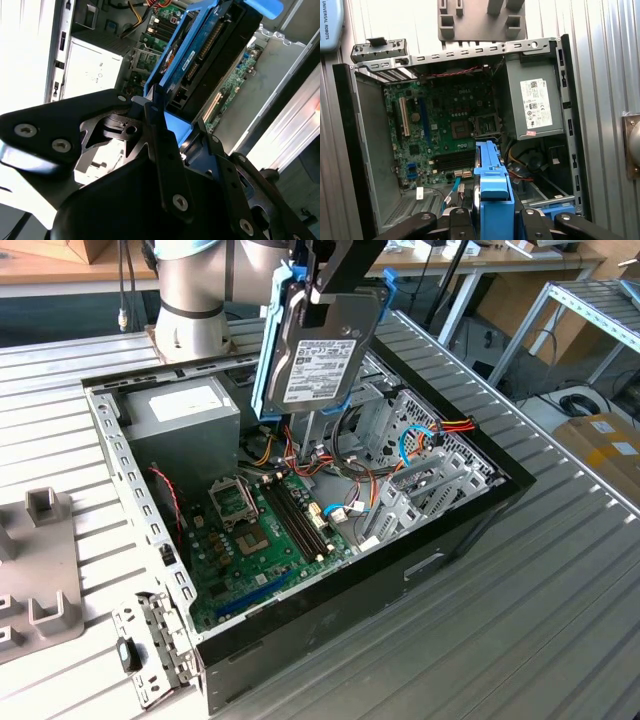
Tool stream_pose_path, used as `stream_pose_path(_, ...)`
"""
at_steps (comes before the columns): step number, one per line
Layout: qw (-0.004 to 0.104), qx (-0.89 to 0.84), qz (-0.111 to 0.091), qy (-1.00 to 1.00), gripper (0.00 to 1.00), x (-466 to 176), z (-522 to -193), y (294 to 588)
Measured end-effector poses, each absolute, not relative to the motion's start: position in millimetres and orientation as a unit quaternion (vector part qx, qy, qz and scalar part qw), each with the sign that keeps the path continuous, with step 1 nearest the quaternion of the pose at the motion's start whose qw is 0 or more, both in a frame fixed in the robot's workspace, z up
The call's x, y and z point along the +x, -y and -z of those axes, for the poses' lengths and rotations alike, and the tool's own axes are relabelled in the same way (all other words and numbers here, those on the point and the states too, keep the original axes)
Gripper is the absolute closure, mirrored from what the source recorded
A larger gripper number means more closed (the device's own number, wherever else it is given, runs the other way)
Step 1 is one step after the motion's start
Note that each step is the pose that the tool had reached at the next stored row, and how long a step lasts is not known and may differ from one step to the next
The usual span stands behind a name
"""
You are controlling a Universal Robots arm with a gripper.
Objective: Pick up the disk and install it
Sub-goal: 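Pick up the disk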
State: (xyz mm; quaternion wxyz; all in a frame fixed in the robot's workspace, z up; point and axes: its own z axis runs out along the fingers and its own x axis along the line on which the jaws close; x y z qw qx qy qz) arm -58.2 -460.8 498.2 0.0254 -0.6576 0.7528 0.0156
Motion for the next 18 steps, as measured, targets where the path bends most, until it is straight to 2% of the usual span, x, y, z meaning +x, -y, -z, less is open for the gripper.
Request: stream_pose_path(18, 0.025, -0.658, -0.016, -0.753, 0.63, -58.3, -498.2, 468.2)
